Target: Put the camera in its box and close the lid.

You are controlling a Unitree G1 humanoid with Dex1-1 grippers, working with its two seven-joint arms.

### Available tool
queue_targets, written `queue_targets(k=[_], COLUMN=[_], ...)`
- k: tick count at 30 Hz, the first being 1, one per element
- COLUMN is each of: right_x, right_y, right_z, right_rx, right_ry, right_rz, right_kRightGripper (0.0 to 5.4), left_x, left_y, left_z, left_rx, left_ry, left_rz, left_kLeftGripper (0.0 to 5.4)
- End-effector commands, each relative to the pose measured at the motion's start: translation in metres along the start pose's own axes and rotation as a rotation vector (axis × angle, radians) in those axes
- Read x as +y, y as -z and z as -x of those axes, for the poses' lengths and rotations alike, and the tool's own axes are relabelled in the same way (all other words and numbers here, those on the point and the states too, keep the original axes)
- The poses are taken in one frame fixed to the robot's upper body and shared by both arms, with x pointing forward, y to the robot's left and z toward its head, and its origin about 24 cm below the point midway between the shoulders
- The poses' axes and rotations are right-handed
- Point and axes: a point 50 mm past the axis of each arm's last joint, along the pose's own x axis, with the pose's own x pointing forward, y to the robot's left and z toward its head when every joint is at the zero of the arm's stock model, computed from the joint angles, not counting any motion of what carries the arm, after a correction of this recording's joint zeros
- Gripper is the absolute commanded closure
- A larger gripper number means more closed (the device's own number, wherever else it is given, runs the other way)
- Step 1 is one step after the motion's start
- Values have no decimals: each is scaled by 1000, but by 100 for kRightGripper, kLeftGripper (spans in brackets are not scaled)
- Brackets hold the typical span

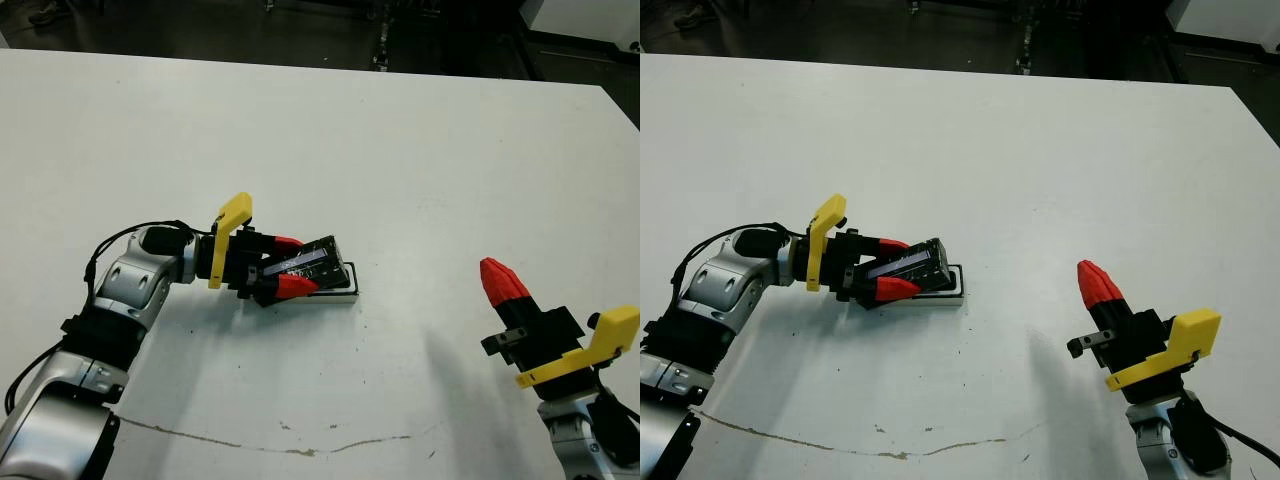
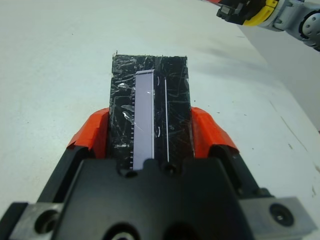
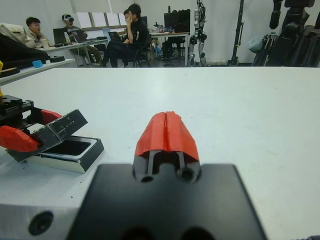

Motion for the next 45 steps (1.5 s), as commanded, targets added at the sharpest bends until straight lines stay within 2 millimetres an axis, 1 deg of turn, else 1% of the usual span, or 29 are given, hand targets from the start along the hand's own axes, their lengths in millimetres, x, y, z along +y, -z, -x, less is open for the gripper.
queue_targets(k=[1,16,24,33,38,40,43,45], right_x=[-1,-1,0,0,0,0,0,-1], right_y=[1,0,0,0,-1,-1,0,0], right_z=[2,4,3,3,3,3,3,3], right_rx=[15,9,7,11,5,8,5,6], right_ry=[11,7,8,13,16,17,11,8], right_rz=[8,6,3,2,14,13,10,-3], right_kRightGripper=[540,540,540,540,540,540,540,540], left_x=[-16,-16,-13,-11,-11,-11,-11,-11], left_y=[32,43,44,45,46,46,43,43], left_z=[-18,-34,-47,-60,-62,-63,-62,-61], left_rx=[77,145,199,258,318,345,381,407], left_ry=[68,83,121,141,110,88,68,65], left_rz=[110,77,89,42,27,2,-130,-171], left_kLeftGripper=[224,224,224,224,224,187,153,124])
